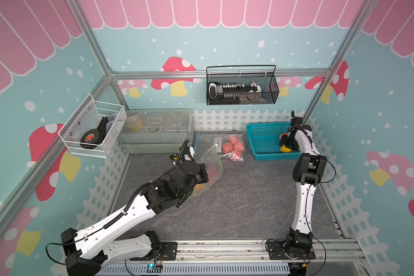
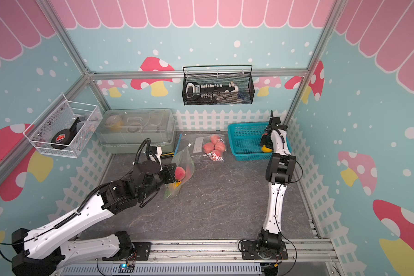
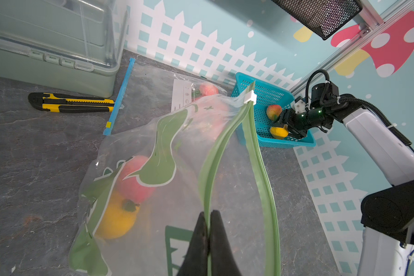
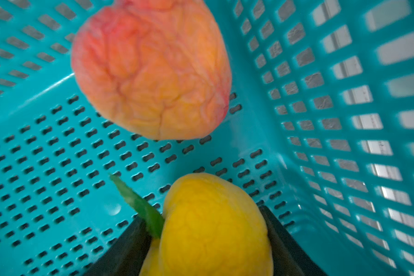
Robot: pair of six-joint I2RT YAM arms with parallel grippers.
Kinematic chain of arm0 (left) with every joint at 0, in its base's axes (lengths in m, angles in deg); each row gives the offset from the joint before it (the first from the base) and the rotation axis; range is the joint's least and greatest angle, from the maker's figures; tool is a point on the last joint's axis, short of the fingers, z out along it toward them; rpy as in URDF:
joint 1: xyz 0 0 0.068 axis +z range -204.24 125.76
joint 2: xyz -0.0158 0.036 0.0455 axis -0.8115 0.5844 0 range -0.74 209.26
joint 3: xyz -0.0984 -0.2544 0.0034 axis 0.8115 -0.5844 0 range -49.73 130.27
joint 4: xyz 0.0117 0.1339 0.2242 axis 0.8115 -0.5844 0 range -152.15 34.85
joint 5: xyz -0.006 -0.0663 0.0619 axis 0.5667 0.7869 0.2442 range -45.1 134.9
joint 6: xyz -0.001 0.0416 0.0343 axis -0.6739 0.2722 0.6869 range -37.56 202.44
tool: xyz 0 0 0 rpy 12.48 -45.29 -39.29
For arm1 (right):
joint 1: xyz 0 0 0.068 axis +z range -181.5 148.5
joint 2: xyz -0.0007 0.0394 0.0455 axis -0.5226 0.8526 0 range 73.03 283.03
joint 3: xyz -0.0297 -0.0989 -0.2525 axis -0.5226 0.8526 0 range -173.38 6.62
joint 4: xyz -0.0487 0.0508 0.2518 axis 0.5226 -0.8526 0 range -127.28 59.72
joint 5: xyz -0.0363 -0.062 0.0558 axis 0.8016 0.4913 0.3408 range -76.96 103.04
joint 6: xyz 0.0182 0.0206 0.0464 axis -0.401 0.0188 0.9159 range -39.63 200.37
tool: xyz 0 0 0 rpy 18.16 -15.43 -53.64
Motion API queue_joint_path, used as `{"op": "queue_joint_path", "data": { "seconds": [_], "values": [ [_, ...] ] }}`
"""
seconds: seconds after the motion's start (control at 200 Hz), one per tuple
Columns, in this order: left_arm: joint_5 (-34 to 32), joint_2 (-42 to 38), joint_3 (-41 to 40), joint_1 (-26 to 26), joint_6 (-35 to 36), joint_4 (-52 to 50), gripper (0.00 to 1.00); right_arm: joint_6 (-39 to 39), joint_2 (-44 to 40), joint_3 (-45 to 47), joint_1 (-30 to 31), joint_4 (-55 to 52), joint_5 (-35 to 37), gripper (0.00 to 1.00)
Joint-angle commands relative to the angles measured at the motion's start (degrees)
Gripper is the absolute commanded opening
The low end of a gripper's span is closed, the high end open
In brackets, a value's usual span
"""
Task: Place the peach in a zip-top bag and seal the zipper
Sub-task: Pick up the peach from the basket, then place the peach in the zipper food storage bag.
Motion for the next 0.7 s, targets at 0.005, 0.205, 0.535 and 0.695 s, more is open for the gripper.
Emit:
{"op": "queue_joint_path", "data": {
  "seconds": [0.005,0.205,0.535,0.695],
  "values": [
    [-0.93,-0.68,-0.14,0.49,0.71,-0.50,0.00,1.17,-8.38,5.15,-0.30,2.60,-4.59,0.64],
    [-0.31,-0.61,0.03,0.49,0.96,-0.70,0.00,3.04,-20.51,18.89,-0.32,10.87,-9.27,0.64],
    [0.76,-0.09,0.54,0.49,0.73,-0.67,0.00,6.34,-46.01,47.95,-0.05,26.10,-24.37,0.64],
    [1.25,0.42,1.05,0.49,1.35,-0.61,0.00,8.86,-59.10,61.08,0.83,31.83,-28.36,0.65]
  ]
}}
